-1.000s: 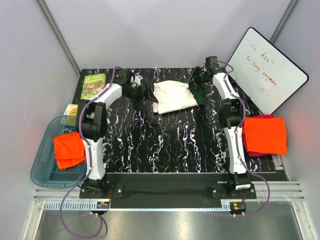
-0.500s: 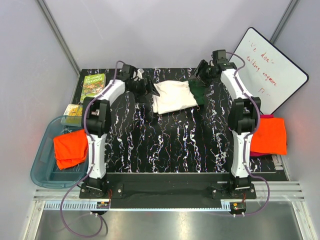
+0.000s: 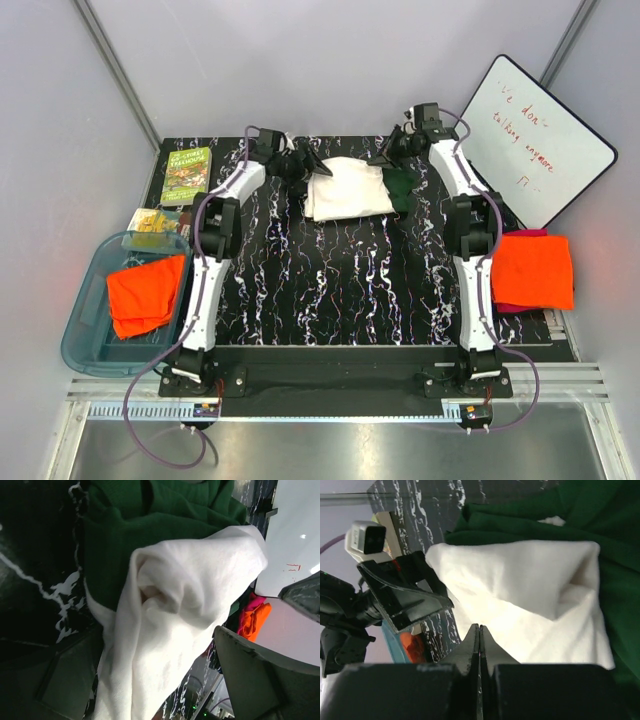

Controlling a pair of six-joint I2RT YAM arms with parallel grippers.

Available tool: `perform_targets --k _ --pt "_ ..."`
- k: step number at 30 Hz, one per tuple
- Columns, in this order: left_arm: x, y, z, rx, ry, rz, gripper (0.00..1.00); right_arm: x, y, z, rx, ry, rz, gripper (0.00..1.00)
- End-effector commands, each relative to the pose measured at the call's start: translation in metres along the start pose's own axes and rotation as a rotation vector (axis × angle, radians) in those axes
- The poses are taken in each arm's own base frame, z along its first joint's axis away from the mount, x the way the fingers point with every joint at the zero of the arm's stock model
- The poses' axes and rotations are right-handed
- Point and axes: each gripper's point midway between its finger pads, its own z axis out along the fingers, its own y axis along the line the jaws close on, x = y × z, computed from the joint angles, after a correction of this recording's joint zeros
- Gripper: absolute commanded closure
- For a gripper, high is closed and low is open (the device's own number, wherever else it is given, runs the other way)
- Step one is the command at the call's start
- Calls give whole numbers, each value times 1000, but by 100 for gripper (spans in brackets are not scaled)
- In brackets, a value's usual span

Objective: Fold and stack the t-shirts
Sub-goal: Fold the tshirt

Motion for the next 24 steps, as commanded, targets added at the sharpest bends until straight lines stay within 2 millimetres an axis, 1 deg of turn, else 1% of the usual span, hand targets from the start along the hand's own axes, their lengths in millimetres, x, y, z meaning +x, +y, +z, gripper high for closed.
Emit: perform_targets --k 1,2,3,4,5,6,7,8,9,10,11,12,15,16,17,18,20,21,22,23,24 --pt "-7 -15 -37 32 -35 26 1 -3 30 20 -110 17 -15 100" --pt "-5 -24 -45 43 -36 53 1 -5 27 26 -106 17 5 100" --pt "6 -13 -45 24 -13 36 1 -11 29 28 -108 -5 3 100" --pt "10 -15 -48 27 -4 42 1 -10 15 41 -93 1 20 100" --pt "15 -21 -55 40 7 59 1 -12 9 46 -85 -5 33 100" --pt "25 -14 -56 23 28 43 1 -19 10 48 -83 -32 24 100" --pt "27 -22 -65 28 25 57 1 -17 -5 61 -66 -23 43 100" --pt "30 -21 -69 18 25 75 1 -18 -9 66 -67 -24 61 100" --pt "38 -15 -71 -5 40 66 1 -22 -10 68 -77 -32 68 100" --pt "37 -19 -78 -14 28 82 1 -20 -19 77 -71 -28 84 100" --pt "39 -19 -80 -21 34 100 1 -22 -21 79 -68 -35 97 100" --pt "43 -19 -84 -32 48 96 1 -23 -27 83 -51 -50 103 100" --pt "52 -23 -92 -34 76 109 1 -36 -38 87 -33 -107 116 100" --pt "52 -28 -98 -32 71 121 1 -42 -40 87 -39 -128 114 100" --pt "55 -28 -101 -34 74 132 1 -47 -43 87 -36 -144 119 100" --pt "60 -25 -103 -46 85 127 1 -53 -48 86 -22 -170 124 100" --pt "63 -25 -110 -64 75 146 1 -61 -59 87 -12 -194 142 100" --pt "69 -20 -112 -79 86 139 1 -62 -61 87 -19 -192 151 100" --pt "70 -22 -116 -89 76 153 1 -59 -68 90 -18 -176 165 100" --pt "72 -20 -118 -101 75 155 1 -57 -68 91 -25 -164 169 100" --pt "75 -15 -121 -118 74 153 1 -47 -71 94 -30 -127 172 100"
